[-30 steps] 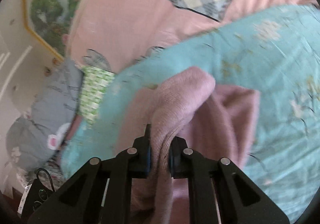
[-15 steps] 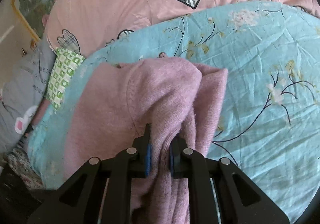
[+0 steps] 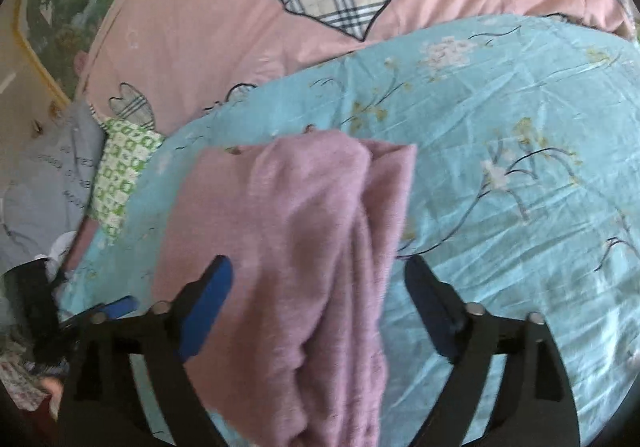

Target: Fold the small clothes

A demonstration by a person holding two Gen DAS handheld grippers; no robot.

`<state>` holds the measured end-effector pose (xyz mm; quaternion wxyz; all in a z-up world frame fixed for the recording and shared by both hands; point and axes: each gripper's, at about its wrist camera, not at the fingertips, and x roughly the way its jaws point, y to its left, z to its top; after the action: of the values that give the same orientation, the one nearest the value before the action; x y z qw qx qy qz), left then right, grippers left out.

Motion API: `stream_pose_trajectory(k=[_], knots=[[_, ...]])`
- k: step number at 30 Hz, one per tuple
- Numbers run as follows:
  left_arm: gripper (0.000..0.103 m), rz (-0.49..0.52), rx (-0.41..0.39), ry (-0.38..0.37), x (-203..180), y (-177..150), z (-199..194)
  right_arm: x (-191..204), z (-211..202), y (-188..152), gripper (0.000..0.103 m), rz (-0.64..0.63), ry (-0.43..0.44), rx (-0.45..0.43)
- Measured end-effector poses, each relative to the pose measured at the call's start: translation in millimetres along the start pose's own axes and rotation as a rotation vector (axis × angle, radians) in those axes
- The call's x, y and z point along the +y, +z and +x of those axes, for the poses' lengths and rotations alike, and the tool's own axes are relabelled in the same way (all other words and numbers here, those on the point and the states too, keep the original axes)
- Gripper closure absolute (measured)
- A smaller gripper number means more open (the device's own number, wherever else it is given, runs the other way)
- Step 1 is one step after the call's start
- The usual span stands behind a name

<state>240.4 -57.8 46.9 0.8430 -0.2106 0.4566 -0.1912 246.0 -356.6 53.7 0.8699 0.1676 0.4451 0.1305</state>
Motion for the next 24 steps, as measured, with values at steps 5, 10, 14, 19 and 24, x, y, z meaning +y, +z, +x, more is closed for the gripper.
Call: stream_pose_trajectory(k=[5,10,14,19,24], knots=[[0.024,-0.115,0.05,-0.063,30,17,22,-5,18,1,0.012,0.048,0.027,0.03],[0.018,-0.184,0.117,-0.099,49,34,56,-14,35,1,0.012,0.092,0.013,0.072],[0.006,-0.224,0.152,-0.116,58,41,79,-22,50,0,0.012,0.117,0.052,0.123],[0.004,-0.157,0.138,-0.077,46,43,93,-31,59,-7,0.032,0.128,0.106,0.133],[0.057,-0.118,0.107,-0.098,39,49,92,-30,55,-17,0.071,0.191,0.165,0.108]])
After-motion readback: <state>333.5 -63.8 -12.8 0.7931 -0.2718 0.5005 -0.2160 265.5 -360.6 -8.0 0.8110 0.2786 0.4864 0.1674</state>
